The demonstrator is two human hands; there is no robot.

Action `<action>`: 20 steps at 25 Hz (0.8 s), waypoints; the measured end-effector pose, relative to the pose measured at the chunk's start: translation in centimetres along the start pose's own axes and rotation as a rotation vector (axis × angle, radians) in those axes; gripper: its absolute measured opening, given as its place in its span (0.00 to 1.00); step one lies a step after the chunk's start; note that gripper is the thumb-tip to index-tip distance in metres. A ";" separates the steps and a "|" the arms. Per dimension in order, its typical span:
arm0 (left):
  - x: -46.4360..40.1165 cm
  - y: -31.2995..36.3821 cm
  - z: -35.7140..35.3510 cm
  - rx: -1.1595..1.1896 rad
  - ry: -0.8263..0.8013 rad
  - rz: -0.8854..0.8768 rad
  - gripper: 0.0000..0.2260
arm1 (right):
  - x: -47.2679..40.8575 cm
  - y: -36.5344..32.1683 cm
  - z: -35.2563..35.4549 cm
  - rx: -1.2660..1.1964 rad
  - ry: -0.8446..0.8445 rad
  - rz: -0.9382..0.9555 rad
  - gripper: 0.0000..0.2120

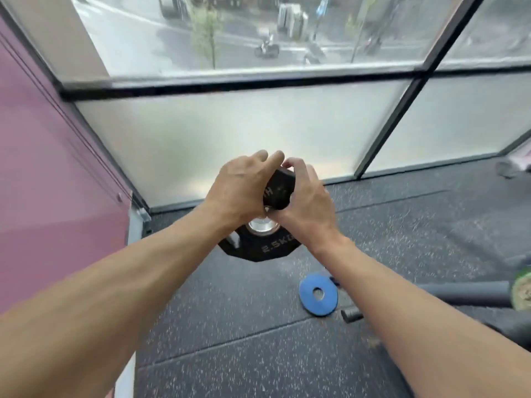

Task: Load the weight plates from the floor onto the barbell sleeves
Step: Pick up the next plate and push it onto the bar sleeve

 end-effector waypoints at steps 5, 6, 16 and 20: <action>-0.2 4.1 17.0 -0.067 0.156 -0.166 0.35 | -3.9 -10.5 12.4 0.032 0.234 0.199 0.36; 0.2 4.8 20.1 -0.072 0.225 -0.200 0.35 | -4.4 -12.2 14.7 0.019 0.275 0.225 0.35; 3.5 10.3 35.7 0.658 0.499 0.010 0.34 | -1.4 -20.2 35.9 0.067 0.608 0.125 0.36; 6.6 17.1 40.3 0.719 0.465 -0.100 0.34 | 4.1 -22.5 43.6 0.134 0.686 0.077 0.36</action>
Point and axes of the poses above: each hand's wrist, its own x-axis away from the middle knuckle, its own z-axis out of the back of the hand, y = z × x, the point moved 8 cm from there along -x, towards the middle knuckle, and after that the axes turned 14 degrees about z, right-handed, at the moved point
